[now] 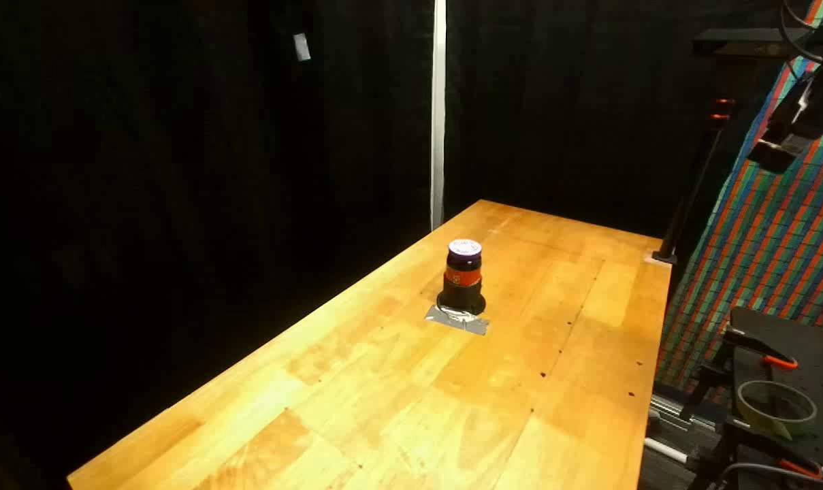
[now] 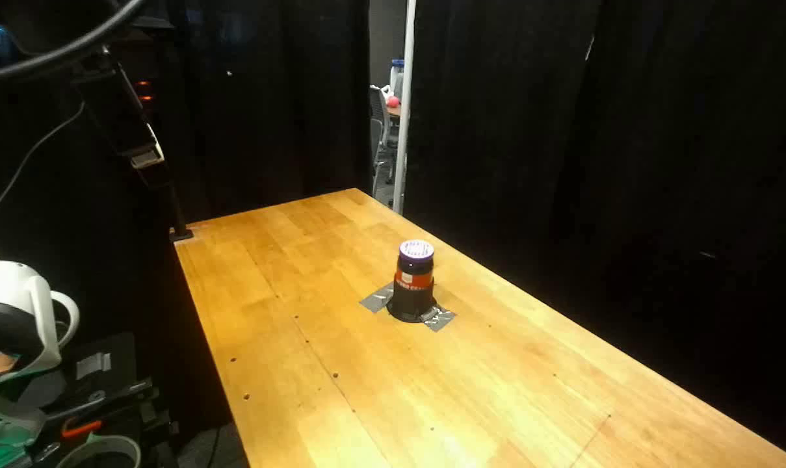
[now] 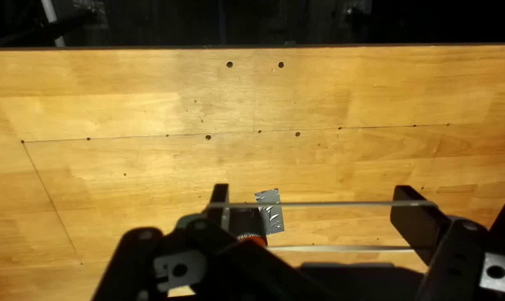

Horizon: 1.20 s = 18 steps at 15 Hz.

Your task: Put a rubber band around the base of the cup

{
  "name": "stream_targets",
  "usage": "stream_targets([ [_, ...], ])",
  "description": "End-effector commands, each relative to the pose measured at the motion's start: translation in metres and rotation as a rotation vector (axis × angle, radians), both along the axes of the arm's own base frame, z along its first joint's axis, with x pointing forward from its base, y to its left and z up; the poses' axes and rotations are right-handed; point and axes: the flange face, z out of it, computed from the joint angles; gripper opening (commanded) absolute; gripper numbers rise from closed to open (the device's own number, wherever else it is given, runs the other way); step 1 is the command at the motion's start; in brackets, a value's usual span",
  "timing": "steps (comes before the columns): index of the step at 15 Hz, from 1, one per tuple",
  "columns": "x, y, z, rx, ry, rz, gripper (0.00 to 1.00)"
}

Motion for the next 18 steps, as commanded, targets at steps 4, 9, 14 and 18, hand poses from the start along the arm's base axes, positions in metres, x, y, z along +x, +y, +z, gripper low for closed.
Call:
stream_targets([
  [4,0.0,0.0,0.001,0.0,0.001,0.0,1.0],
  [9,0.0,0.0,0.001,-0.001,0.001,0.0,1.0],
  [14,0.05,0.044,0.023,-0.104,0.125,0.055,1.0],
  [18,0.096,0.073,0.025,-0.155,0.225,0.077,1.0],
])
